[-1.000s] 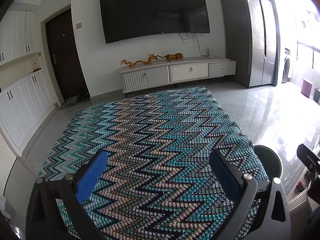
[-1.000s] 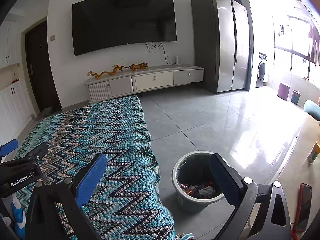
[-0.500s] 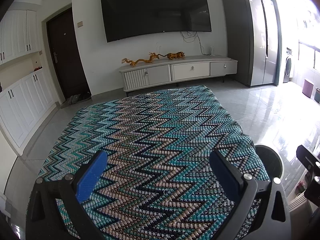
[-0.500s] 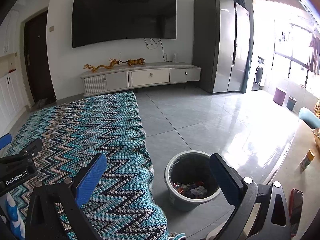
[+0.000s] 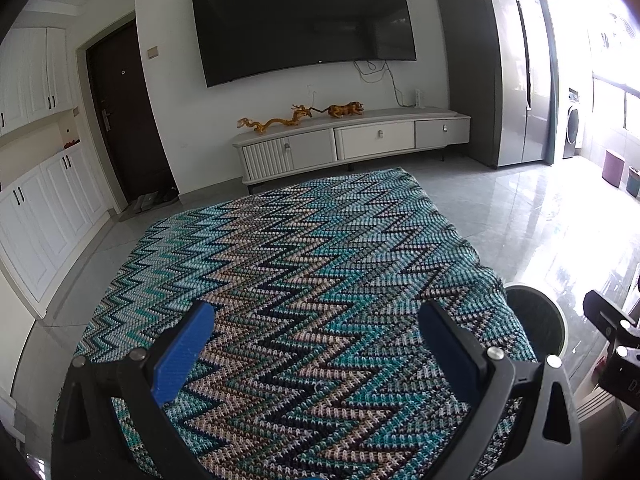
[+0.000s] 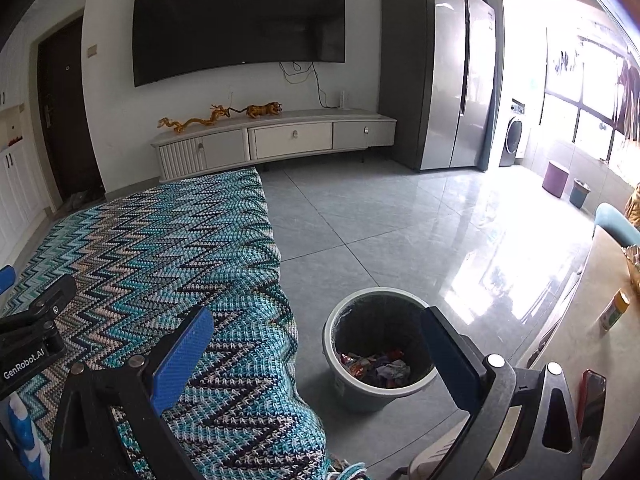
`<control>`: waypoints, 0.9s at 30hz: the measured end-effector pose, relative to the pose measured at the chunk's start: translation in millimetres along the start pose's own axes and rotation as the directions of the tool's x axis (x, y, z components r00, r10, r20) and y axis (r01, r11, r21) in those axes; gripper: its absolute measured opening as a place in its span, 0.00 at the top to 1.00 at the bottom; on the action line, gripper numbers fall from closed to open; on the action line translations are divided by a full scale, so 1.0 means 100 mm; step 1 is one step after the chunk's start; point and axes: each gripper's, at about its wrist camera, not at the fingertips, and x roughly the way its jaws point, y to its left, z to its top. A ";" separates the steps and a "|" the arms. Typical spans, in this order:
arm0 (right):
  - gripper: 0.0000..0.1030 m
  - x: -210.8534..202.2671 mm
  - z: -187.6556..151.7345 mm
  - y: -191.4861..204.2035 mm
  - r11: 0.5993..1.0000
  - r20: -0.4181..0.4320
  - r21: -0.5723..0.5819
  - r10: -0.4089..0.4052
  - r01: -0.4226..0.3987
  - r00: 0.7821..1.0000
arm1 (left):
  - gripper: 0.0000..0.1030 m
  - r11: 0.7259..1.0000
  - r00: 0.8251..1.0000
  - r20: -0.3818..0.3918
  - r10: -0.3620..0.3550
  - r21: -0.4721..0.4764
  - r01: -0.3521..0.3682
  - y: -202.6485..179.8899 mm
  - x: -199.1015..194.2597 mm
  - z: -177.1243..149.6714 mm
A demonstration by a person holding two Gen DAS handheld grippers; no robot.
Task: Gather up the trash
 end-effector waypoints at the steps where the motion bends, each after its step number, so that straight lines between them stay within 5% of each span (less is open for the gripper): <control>1: 0.00 0.01 0.00 -0.01 1.000 -0.003 0.003 0.001 -0.001 1.000 | 0.00 1.000 1.000 0.000 0.000 0.002 0.000 -0.01 0.00 0.00; 27: 0.00 0.00 0.11 -0.25 0.996 -0.005 0.063 -0.070 0.070 0.998 | 0.00 0.999 1.000 0.013 -0.028 0.027 0.028 -0.15 -0.01 0.06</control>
